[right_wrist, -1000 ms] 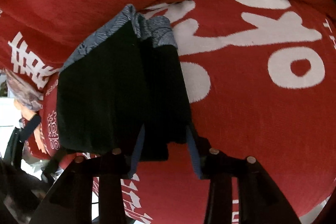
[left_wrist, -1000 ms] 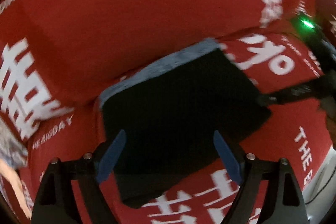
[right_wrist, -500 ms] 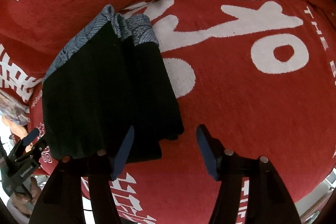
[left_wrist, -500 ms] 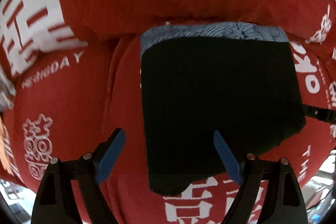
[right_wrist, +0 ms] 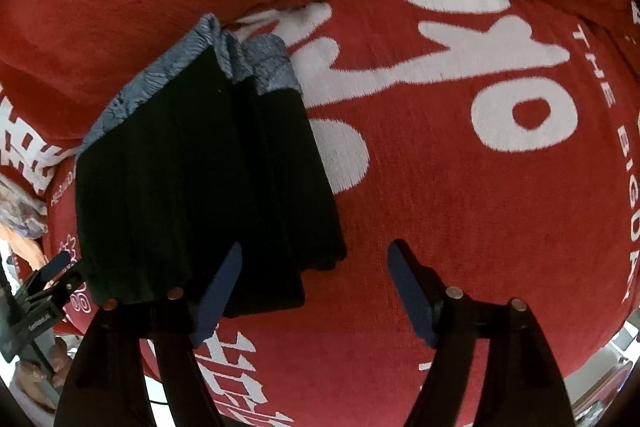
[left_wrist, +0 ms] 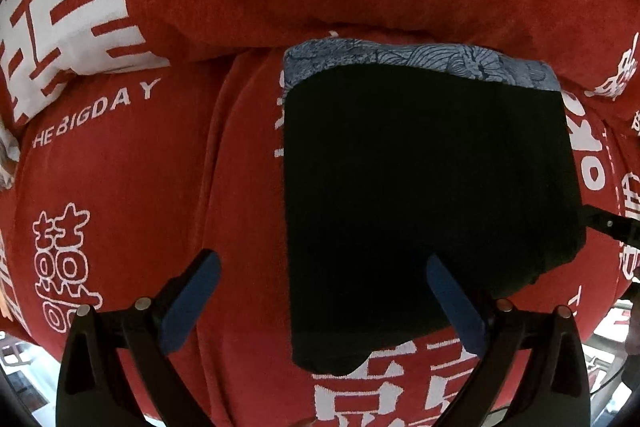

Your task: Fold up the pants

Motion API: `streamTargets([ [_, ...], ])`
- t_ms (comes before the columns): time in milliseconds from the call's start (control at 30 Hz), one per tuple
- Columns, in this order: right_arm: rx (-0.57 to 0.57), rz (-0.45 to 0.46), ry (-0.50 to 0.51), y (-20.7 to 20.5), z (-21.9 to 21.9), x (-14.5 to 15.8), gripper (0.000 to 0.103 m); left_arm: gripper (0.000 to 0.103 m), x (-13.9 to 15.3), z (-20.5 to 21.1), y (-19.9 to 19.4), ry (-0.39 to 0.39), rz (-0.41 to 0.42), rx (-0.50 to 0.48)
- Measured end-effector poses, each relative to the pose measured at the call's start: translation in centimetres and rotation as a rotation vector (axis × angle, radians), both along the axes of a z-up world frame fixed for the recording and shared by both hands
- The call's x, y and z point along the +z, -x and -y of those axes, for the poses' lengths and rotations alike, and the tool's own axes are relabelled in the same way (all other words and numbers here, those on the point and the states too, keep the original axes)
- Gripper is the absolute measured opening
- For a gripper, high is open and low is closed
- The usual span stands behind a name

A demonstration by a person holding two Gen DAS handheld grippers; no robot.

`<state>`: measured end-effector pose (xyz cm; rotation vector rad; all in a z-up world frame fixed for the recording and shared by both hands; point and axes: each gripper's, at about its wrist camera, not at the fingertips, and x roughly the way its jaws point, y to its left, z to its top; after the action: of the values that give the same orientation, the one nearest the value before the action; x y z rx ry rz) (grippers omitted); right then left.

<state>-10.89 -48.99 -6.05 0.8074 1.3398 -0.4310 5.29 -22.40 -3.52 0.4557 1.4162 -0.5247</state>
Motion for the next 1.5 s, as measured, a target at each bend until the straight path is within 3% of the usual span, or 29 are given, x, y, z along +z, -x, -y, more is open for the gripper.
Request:
streamTargets([
  [167,-0.005,0.065,0.000,0.2,-0.1,1.1,0.087,0.103,-0.5,-0.2,-0.6,-0.003,-0.009,0.012],
  [633,0.002,0.086,-0.073,0.0,0.8,-0.1,0.087,0.103,-1.9,-0.1,-1.5,-0.001,-0.066,0.021],
  [1133,0.028,0.106,-0.162,-0.5,1.8,-1.7,0.088,0.103,-4.4,-0.7,-4.7,0.128,-0.249,0.081],
  [1500,0.130,0.155,-0.257,-1.9,1.7,-2.9,0.088,0.103,-5.6,-0.9,-6.0,0.195,-0.318,0.088],
])
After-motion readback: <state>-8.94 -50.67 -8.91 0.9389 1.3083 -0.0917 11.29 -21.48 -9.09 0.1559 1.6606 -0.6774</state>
